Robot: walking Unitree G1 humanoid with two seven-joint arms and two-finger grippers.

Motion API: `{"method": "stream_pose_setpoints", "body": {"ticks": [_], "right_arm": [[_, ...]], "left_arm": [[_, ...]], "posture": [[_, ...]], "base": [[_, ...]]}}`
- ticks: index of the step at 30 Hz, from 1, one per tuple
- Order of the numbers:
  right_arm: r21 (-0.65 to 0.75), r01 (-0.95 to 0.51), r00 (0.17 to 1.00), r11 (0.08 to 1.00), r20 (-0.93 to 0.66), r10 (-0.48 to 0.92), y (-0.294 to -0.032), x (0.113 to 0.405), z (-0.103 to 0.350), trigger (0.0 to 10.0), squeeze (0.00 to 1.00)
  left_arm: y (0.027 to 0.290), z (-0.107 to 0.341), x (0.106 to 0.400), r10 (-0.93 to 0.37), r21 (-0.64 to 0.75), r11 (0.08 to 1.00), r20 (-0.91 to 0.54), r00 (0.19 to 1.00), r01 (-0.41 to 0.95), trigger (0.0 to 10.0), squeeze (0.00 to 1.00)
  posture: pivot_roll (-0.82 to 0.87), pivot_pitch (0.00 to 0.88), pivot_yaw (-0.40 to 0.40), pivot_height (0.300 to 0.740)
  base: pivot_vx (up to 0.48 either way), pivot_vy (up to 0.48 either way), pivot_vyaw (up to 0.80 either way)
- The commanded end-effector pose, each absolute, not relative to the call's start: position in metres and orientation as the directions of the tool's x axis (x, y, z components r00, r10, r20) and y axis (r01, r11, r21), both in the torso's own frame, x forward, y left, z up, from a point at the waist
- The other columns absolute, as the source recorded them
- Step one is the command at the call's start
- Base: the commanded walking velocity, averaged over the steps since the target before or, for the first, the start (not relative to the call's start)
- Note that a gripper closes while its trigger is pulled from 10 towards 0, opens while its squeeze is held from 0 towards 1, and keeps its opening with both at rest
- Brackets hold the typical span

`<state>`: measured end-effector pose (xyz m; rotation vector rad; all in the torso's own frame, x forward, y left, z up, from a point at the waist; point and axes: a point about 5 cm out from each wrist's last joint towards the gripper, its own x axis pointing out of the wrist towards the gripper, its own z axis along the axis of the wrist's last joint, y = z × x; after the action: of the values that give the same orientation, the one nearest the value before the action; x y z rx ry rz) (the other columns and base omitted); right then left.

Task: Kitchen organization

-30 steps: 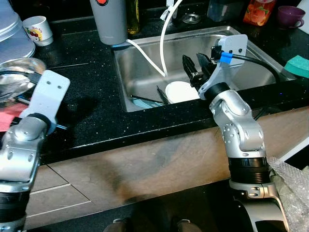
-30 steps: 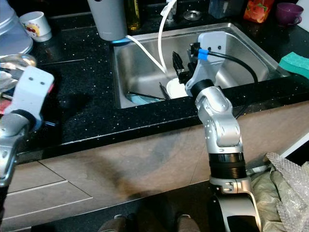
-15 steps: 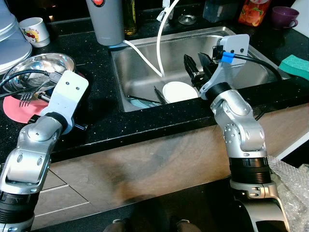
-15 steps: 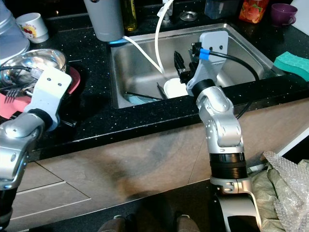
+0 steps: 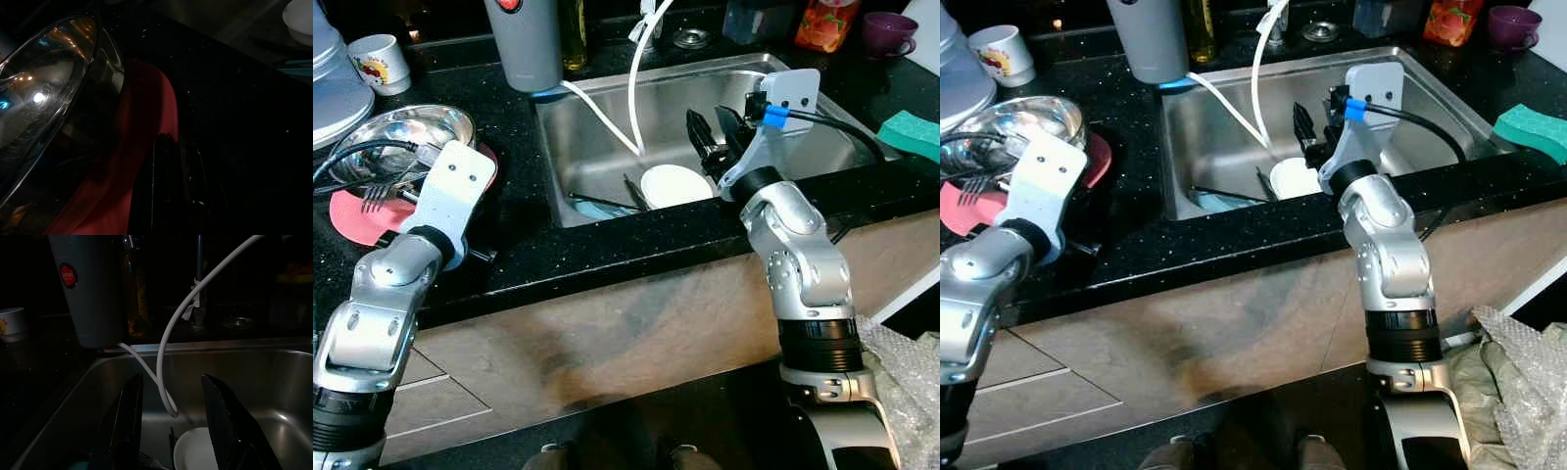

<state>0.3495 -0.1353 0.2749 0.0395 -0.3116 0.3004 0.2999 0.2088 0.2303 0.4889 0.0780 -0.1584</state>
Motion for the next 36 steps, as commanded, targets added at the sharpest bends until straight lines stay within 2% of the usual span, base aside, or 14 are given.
{"method": "stream_pose_setpoints", "body": {"ticks": [1,4,5,6,7,8,9,10,11,13,14,23,29,36], "right_arm": [[-0.001,-0.3,0.907,0.954,0.311,0.285,-0.135,0.35,0.275,10.0,0.0],[-0.001,-0.3,0.906,0.954,0.312,0.285,-0.135,0.35,0.275,10.0,0.0],[-0.001,-0.3,0.906,0.954,0.312,0.286,-0.135,0.35,0.275,10.0,0.0],[-0.001,-0.301,0.906,0.954,0.312,0.286,-0.135,0.35,0.275,10.0,0.0],[-0.002,-0.302,0.906,0.953,0.312,0.287,-0.135,0.35,0.275,10.0,0.0],[-0.002,-0.302,0.905,0.953,0.312,0.288,-0.135,0.35,0.275,10.0,0.0],[-0.002,-0.303,0.905,0.953,0.312,0.288,-0.135,0.35,0.275,10.0,0.0],[-0.001,-0.303,0.905,0.953,0.312,0.288,-0.135,0.35,0.275,10.0,0.0],[-0.001,-0.303,0.905,0.953,0.312,0.289,-0.135,0.35,0.275,10.0,0.0],[-0.002,-0.305,0.905,0.952,0.312,0.29,-0.134,0.35,0.275,10.0,0.0],[-0.002,-0.305,0.904,0.952,0.313,0.291,-0.134,0.35,0.275,10.0,0.0],[-0.002,-0.304,0.904,0.953,0.315,0.289,-0.134,0.35,0.276,10.0,0.0],[0.0,-0.302,0.905,0.953,0.316,0.286,-0.135,0.35,0.277,10.0,0.0],[0.003,-0.299,0.905,0.954,0.317,0.283,-0.135,0.35,0.276,10.0,0.0]], "left_arm": [[0.202,0.218,0.301,-0.18,0.428,0.872,-0.173,0.968,0.238,0.0,0.0],[0.203,0.218,0.301,-0.181,0.433,0.869,-0.173,0.968,0.24,0.0,0.0],[0.203,0.218,0.302,-0.176,0.44,0.867,-0.17,0.969,0.235,1.1,0.0],[0.204,0.218,0.302,-0.172,0.445,0.865,-0.168,0.971,0.231,5.0,0.0],[0.205,0.218,0.302,-0.169,0.441,0.869,-0.166,0.972,0.226,10.0,0.13],[0.206,0.218,0.302,-0.167,0.437,0.871,-0.164,0.972,0.224,10.0,0.13],[0.206,0.219,0.302,-0.168,0.435,0.872,-0.162,0.972,0.223,10.0,0.55],[0.206,0.219,0.302,-0.169,0.434,0.873,-0.16,0.972,0.223,10.0,0.55],[0.207,0.221,0.303,-0.162,0.439,0.873,-0.149,0.976,0.212,10.0,1.0],[0.209,0.224,0.304,-0.149,0.445,0.875,-0.126,0.981,0.19,10.0,0.93],[0.21,0.226,0.304,-0.141,0.444,0.879,-0.11,0.984,0.176,10.0,0.0],[0.203,0.249,0.306,-0.208,0.341,0.921,0.014,0.978,0.19,10.0,0.0],[0.181,0.274,0.3,-0.388,0.255,0.905,0.168,0.906,0.34,10.0,0.0],[0.165,0.279,0.294,-0.498,0.271,0.856,0.206,0.842,0.44,10.0,0.0]], "posture": [[0.05,0.141,0.011,0.74],[0.05,0.141,0.012,0.74],[0.05,0.14,0.011,0.74],[0.05,0.14,0.011,0.74],[0.05,0.14,0.01,0.74],[0.05,0.14,0.01,0.74],[0.05,0.139,0.009,0.74],[0.05,0.139,0.009,0.74],[0.05,0.138,0.008,0.74],[0.05,0.136,0.008,0.74],[0.05,0.135,0.008,0.74],[0.05,0.137,0.007,0.74],[0.05,0.143,0.006,0.74],[0.05,0.143,0.006,0.74]], "base": [[0.0,0.0,0.0],[0.0,0.0,0.0],[0.0,0.0,0.0],[0.0,0.0,0.0],[0.0,0.0,0.0],[0.0,0.0,0.0],[0.0,0.0,0.0],[0.0,0.0,0.0],[0.0,0.0,0.0],[0.0,0.0,0.0],[0.0,0.0,0.0],[0.0,0.0,0.0],[0.0,0.0,0.0],[0.0,0.0,0.0]]}}
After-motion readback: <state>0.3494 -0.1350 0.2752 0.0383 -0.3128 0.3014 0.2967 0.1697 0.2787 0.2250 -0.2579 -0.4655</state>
